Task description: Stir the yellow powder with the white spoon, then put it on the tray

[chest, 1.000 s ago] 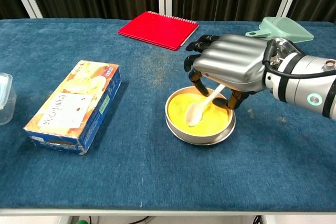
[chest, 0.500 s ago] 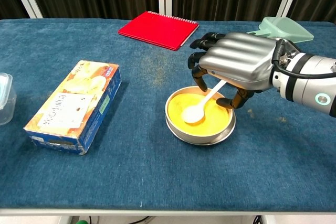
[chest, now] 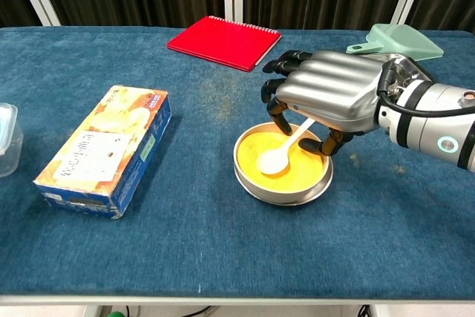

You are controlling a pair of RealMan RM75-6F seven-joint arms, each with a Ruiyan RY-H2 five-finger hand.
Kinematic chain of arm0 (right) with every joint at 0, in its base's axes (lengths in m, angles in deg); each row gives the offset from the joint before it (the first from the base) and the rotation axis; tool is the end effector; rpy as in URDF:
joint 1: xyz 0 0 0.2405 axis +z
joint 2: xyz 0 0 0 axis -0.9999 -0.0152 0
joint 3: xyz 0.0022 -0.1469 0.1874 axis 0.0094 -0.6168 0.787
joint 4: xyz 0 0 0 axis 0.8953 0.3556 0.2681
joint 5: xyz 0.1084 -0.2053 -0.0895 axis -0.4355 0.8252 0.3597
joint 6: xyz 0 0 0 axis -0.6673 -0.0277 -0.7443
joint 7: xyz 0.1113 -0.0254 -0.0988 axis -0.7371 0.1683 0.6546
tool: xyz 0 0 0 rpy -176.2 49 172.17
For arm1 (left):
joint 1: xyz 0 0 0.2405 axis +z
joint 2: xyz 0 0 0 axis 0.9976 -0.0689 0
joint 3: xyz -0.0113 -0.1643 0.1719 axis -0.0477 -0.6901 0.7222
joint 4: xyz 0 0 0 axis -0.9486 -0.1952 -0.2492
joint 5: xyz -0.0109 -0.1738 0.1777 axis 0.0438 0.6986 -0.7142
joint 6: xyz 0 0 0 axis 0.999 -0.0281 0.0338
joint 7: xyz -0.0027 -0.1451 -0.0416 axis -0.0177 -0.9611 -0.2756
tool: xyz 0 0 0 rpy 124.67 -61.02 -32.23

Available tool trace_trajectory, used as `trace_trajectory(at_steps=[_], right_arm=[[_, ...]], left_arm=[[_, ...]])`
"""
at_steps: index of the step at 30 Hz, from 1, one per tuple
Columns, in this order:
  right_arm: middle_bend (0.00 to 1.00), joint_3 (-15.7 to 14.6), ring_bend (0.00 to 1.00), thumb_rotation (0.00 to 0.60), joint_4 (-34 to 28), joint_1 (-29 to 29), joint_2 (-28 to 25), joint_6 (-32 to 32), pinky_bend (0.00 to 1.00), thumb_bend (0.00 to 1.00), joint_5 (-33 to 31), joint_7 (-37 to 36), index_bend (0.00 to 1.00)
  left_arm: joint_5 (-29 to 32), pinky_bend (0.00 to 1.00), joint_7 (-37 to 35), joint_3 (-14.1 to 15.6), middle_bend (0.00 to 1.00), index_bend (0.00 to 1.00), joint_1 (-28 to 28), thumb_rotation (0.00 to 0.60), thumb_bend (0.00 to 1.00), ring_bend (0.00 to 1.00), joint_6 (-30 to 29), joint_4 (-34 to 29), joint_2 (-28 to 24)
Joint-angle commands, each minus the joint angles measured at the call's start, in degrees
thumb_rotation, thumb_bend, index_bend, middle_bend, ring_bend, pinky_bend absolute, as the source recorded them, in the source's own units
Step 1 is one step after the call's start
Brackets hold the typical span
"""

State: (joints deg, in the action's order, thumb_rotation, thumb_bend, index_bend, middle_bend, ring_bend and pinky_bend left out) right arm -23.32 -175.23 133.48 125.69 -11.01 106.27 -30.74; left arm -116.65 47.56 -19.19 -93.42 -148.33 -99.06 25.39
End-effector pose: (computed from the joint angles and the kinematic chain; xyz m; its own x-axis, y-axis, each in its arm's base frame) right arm -0.0824 -0.2666 -0.0780 0.8002 0.0038 0.5997 -0.4403 -0.6752 0.5918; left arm -0.2315 0.1716 0.0637 0.5350 -0.0366 0.8441 0.8075 -0.2718 -0.5236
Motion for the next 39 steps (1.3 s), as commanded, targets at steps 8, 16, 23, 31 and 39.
trace_trajectory(at_steps=[8, 16, 23, 31, 39], right_arm=[[0.19, -0.3, 0.00, 0.600, 1.1, 0.4, 0.6, 0.1, 0.00, 0.43, 0.2, -0.9, 0.53], [0.20, -0.4, 0.00, 0.600, 1.3, 0.7, 0.9, -0.3, 0.00, 0.44, 0.2, -0.3, 0.57], [0.22, -0.5, 0.00, 0.600, 0.4, 1.3, -0.4, -0.9, 0.00, 0.47, 1.3, 2.3, 0.62], [0.23, -1.1, 0.00, 0.600, -5.8, 5.5, -8.5, 2.1, 0.00, 0.48, 0.2, 15.8, 0.65], [0.26, -3.0, 0.00, 0.600, -8.1, 11.6, -11.5, 4.7, 0.00, 0.49, -2.3, 34.3, 0.68]], left_arm=[[0.1, 0.13, -0.6, -0.1, 0.19, 0.20, 0.1, 0.600, 0.44, 0.20, 0.1, 0.4, 0.1], [0.2, 0.13, -0.9, -0.1, 0.19, 0.20, 0.3, 0.600, 0.44, 0.20, 0.2, 0.9, 0.3], [0.2, 0.13, -1.1, 0.0, 0.19, 0.20, 0.5, 0.600, 0.44, 0.20, 0.2, 1.0, 0.2], [0.0, 0.13, -0.6, 0.1, 0.18, 0.20, 0.7, 0.600, 0.44, 0.20, 0.1, 0.1, -0.2], [0.0, 0.13, 0.4, 0.1, 0.18, 0.20, 0.7, 0.600, 0.44, 0.20, 0.7, -0.6, 0.0]])
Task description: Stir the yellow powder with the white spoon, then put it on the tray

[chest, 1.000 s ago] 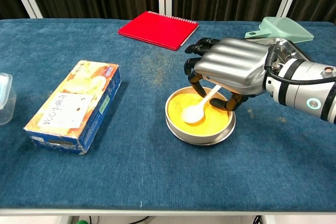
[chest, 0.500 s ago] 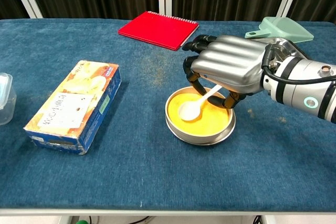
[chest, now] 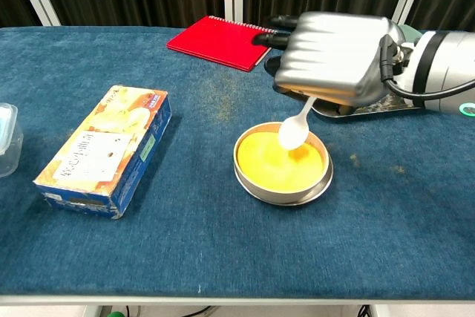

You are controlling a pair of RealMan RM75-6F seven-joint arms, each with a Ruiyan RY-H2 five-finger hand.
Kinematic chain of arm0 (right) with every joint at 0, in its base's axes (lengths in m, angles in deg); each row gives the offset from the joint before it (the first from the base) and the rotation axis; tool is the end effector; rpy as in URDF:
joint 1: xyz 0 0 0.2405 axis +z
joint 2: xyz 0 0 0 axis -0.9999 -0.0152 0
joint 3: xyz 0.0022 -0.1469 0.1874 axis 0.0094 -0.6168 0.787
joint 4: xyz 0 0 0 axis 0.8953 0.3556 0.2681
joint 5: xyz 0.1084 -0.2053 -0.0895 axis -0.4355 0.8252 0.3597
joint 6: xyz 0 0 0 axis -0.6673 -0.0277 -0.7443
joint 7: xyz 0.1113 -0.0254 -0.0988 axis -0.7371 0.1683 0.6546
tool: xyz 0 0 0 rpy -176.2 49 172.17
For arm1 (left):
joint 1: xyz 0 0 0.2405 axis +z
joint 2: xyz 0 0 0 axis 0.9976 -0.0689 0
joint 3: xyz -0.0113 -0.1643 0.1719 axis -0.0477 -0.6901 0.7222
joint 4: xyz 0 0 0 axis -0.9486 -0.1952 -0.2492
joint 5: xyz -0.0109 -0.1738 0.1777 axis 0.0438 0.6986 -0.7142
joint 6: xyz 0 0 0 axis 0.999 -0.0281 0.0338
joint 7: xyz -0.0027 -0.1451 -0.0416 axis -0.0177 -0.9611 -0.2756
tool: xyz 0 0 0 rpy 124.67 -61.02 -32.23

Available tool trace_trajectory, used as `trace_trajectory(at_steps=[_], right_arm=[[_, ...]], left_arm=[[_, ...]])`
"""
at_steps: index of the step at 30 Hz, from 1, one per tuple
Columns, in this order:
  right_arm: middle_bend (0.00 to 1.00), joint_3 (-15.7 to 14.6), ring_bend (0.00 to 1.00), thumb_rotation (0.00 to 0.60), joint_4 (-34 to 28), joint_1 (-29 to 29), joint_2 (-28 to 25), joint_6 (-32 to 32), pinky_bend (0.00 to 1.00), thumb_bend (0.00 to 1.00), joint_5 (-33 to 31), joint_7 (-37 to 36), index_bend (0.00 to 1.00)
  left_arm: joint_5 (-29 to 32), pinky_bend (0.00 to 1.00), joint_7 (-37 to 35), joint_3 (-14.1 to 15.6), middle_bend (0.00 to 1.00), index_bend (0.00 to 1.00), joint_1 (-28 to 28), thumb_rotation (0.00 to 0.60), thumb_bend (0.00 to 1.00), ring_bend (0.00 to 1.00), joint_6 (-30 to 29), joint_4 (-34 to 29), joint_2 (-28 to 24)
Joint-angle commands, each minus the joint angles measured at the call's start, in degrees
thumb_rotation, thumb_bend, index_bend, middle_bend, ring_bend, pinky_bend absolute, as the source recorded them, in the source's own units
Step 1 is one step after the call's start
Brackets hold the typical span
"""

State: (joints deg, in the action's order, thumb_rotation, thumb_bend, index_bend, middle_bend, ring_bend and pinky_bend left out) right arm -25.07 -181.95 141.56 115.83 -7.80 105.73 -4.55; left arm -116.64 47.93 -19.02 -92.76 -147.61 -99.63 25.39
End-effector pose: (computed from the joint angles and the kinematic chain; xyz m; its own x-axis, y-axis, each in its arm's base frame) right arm -0.0633 -0.2760 -0.0474 0.8847 0.4163 0.2097 0.1093 -0.6226 0.7749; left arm -0.2316 0.1678 0.0612 0.5354 -0.0169 0.8445 0.8114 -0.2674 -0.5197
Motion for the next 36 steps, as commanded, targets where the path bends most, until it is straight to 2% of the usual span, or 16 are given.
trace_trajectory(at_steps=[1, 11, 17, 25, 36], right_arm=[[0.26, -1.5, 0.00, 0.600, -1.2, 3.9, -1.3, 1.5, 0.00, 0.50, -2.1, 9.7, 0.68], [0.28, -4.2, 0.00, 0.600, 3.4, 7.5, 4.3, 0.8, 0.00, 0.51, -1.0, 20.3, 0.69], [0.29, -5.3, 0.00, 0.600, 4.3, 7.5, 6.3, -0.2, 0.00, 0.52, 0.1, 21.1, 0.71], [0.29, -6.4, 0.00, 0.600, 4.2, 5.4, 8.2, -3.2, 0.00, 0.52, 1.9, 17.9, 0.71], [0.30, -6.7, 0.00, 0.600, 5.8, 0.9, 10.6, -6.6, 0.00, 0.53, 5.5, 6.7, 0.73]], left_arm=[[0.0, 0.13, 0.0, 0.0, 0.18, 0.20, 0.0, 0.600, 0.44, 0.20, 0.0, 0.0, 0.1], [0.1, 0.13, -1.0, 0.3, 0.18, 0.20, 0.4, 0.600, 0.44, 0.20, -0.2, 1.0, 0.3], [0.0, 0.13, -1.7, 0.4, 0.18, 0.20, 0.6, 0.600, 0.44, 0.20, -0.3, 1.8, 0.6], [-0.3, 0.13, -2.2, 0.6, 0.18, 0.20, 0.7, 0.600, 0.44, 0.20, -0.3, 2.4, 0.9], [-0.2, 0.13, -2.1, 0.7, 0.18, 0.20, 0.8, 0.600, 0.44, 0.20, -0.2, 2.3, 0.8]])
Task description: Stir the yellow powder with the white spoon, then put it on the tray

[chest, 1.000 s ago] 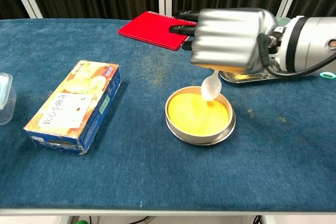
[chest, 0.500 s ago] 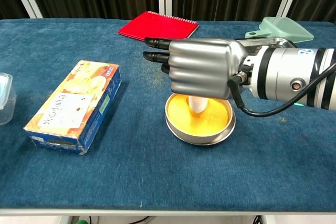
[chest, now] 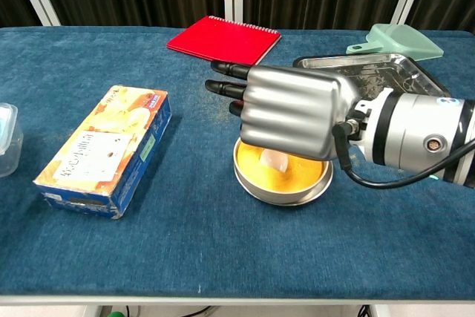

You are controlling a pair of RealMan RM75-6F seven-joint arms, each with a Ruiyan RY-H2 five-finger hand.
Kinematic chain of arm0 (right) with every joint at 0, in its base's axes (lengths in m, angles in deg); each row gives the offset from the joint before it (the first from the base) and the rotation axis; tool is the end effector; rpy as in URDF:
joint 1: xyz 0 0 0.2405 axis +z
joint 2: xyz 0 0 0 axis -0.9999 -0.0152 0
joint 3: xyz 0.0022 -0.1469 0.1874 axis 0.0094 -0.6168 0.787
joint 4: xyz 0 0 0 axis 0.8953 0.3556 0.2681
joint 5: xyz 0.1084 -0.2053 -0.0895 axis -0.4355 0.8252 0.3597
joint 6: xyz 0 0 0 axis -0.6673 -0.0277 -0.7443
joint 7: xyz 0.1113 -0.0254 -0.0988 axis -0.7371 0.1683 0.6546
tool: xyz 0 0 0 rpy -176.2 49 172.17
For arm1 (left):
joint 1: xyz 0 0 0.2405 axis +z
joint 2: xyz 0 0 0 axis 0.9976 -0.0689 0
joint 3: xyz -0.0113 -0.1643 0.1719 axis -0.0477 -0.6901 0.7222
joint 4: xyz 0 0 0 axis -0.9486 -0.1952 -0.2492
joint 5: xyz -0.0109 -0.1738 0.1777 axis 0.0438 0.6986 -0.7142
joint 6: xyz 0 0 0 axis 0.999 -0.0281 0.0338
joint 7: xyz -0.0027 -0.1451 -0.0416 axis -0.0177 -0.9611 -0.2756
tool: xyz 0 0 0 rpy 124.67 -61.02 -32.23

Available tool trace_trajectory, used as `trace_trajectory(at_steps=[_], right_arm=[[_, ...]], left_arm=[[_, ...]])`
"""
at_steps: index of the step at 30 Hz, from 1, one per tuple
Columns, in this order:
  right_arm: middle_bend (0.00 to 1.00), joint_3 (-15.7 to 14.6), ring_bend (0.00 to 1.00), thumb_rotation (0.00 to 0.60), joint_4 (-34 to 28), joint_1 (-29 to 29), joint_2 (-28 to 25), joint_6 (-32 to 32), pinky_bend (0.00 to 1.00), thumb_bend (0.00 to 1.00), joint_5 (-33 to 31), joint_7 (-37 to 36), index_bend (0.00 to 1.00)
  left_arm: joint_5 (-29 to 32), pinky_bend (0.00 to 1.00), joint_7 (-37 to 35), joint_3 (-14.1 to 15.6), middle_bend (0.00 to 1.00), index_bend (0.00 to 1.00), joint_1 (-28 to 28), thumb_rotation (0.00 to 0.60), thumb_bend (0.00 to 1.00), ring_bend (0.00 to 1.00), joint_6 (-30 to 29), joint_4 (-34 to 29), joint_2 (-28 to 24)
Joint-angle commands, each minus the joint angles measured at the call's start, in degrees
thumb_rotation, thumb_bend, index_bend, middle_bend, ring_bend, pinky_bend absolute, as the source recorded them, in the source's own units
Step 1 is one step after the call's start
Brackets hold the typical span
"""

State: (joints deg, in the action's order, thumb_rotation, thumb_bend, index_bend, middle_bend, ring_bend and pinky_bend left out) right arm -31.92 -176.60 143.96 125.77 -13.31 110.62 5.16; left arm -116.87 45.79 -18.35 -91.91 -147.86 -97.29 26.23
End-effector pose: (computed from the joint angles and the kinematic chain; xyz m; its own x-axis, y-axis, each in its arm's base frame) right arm -0.0596 -0.2394 -0.0891 0.7912 0.5997 0.1196 0.3047 -0.5562 0.7732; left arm -0.2421 0.1620 0.0576 0.5270 0.0041 0.8498 0.8211 -0.2601 -0.5080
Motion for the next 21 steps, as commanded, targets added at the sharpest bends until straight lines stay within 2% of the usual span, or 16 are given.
trace_trajectory(at_steps=[1, 12, 21], right_arm=[[0.30, 0.3, 0.00, 0.600, 0.5, -1.9, 0.7, -1.4, 0.00, 0.53, 0.8, -4.2, 0.73], [0.30, 3.9, 0.00, 0.600, 1.4, -6.7, -1.0, -4.6, 0.00, 0.53, 1.1, -23.6, 0.74], [0.30, 5.5, 0.00, 0.600, 1.9, -8.7, -4.0, -5.3, 0.00, 0.53, 2.9, -32.2, 0.74]], left_arm=[[0.0, 0.13, 0.1, 0.0, 0.18, 0.20, 0.0, 0.600, 0.44, 0.20, 0.1, -0.1, 0.0], [0.2, 0.13, 1.4, -0.2, 0.18, 0.20, -0.2, 0.600, 0.44, 0.20, 0.7, -1.4, -0.3], [0.3, 0.13, 3.6, -0.1, 0.17, 0.20, -0.2, 0.600, 0.44, 0.20, 1.2, -3.4, -0.9]])
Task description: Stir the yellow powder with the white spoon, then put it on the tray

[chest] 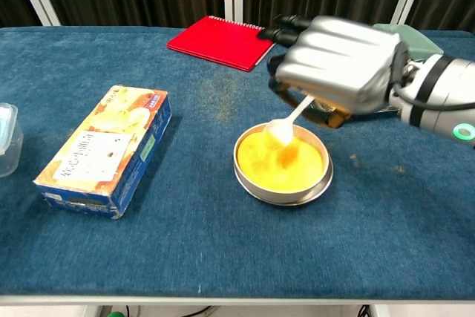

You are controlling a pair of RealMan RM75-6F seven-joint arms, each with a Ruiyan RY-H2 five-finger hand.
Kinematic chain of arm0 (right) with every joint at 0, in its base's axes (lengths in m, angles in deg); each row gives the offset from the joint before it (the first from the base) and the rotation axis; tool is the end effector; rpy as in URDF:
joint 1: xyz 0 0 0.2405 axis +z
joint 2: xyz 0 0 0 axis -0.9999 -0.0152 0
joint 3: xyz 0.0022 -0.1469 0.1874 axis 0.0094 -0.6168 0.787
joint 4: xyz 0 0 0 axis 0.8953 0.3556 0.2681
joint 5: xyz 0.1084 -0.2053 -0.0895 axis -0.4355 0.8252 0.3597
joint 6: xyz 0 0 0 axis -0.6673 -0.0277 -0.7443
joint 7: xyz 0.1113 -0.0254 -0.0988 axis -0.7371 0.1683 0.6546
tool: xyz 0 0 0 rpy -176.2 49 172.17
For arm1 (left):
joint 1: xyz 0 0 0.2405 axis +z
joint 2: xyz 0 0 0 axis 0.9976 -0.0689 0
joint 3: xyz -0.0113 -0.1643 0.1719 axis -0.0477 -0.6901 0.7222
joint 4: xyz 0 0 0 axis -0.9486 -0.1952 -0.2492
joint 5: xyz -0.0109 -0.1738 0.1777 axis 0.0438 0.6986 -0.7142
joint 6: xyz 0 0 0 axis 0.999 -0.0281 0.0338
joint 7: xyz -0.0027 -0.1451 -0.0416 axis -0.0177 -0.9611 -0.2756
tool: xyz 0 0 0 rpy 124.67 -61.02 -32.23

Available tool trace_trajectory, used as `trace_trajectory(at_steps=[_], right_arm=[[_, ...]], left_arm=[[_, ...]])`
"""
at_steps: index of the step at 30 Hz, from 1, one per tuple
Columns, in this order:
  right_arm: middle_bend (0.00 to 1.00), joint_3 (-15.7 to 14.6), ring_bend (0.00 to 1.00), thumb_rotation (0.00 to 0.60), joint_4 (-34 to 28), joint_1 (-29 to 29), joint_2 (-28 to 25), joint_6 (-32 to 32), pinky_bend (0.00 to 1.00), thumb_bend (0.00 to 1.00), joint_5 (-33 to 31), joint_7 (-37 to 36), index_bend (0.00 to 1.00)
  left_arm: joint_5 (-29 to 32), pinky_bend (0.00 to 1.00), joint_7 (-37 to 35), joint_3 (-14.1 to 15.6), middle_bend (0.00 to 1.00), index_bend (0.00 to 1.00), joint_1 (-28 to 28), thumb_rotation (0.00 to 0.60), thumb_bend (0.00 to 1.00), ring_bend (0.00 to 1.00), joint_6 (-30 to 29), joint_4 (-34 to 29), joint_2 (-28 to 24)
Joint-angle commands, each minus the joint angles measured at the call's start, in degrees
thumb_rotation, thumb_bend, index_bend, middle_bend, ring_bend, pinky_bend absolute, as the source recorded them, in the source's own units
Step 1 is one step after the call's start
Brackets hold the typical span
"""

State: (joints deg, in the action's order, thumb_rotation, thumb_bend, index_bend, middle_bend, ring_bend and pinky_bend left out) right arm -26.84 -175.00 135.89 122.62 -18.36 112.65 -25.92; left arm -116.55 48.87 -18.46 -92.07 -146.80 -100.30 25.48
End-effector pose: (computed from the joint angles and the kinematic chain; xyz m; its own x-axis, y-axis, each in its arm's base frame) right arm -0.0818 -0.2713 -0.0547 0.8227 0.2382 0.5162 -0.2690 -0.6368 0.7226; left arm -0.2317 0.1621 0.0572 0.5415 0.0094 0.8407 0.8123 -0.2635 -0.5203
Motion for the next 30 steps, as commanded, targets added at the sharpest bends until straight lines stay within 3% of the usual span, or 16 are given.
trace_trajectory(at_steps=[1, 5, 9, 14, 22, 30], right_arm=[[0.30, 0.4, 0.00, 0.600, 0.5, -0.7, -1.1, -0.2, 0.00, 0.53, 1.2, -1.1, 0.74], [0.30, -0.3, 0.00, 0.600, 1.7, 0.0, -2.2, 0.3, 0.00, 0.53, 4.4, 4.2, 0.74], [0.31, -1.5, 0.00, 0.600, 4.0, 2.5, -2.5, 2.5, 0.00, 0.54, 9.8, 17.8, 0.74], [0.32, -0.9, 0.00, 0.600, 3.5, 4.2, -1.1, 6.8, 0.00, 0.54, 9.1, 29.6, 0.75], [0.32, 0.9, 0.00, 0.600, 3.5, 5.3, 2.0, 9.4, 0.00, 0.54, 5.4, 40.6, 0.76], [0.33, 0.1, 0.00, 0.600, 4.0, 5.4, 4.3, 10.5, 0.00, 0.54, 3.8, 43.5, 0.79]], left_arm=[[-0.1, 0.13, 0.8, 0.0, 0.17, 0.20, -0.1, 0.600, 0.44, 0.20, 0.2, -0.6, -0.1], [-0.1, 0.13, 1.7, 0.0, 0.17, 0.20, -0.2, 0.600, 0.44, 0.20, 0.5, -1.5, -0.2], [-0.2, 0.13, 2.3, -0.1, 0.17, 0.20, -0.2, 0.600, 0.44, 0.20, 0.8, -2.1, -0.1], [-0.4, 0.13, 2.4, 0.1, 0.17, 0.20, 0.0, 0.600, 0.44, 0.20, 0.5, -2.1, -0.2], [-0.1, 0.13, 0.8, 0.2, 0.17, 0.20, 0.3, 0.600, 0.44, 0.20, 0.2, -0.7, 0.0], [0.0, 0.13, -0.9, 0.2, 0.17, 0.20, 0.3, 0.600, 0.44, 0.20, 0.1, 0.7, 0.4]])
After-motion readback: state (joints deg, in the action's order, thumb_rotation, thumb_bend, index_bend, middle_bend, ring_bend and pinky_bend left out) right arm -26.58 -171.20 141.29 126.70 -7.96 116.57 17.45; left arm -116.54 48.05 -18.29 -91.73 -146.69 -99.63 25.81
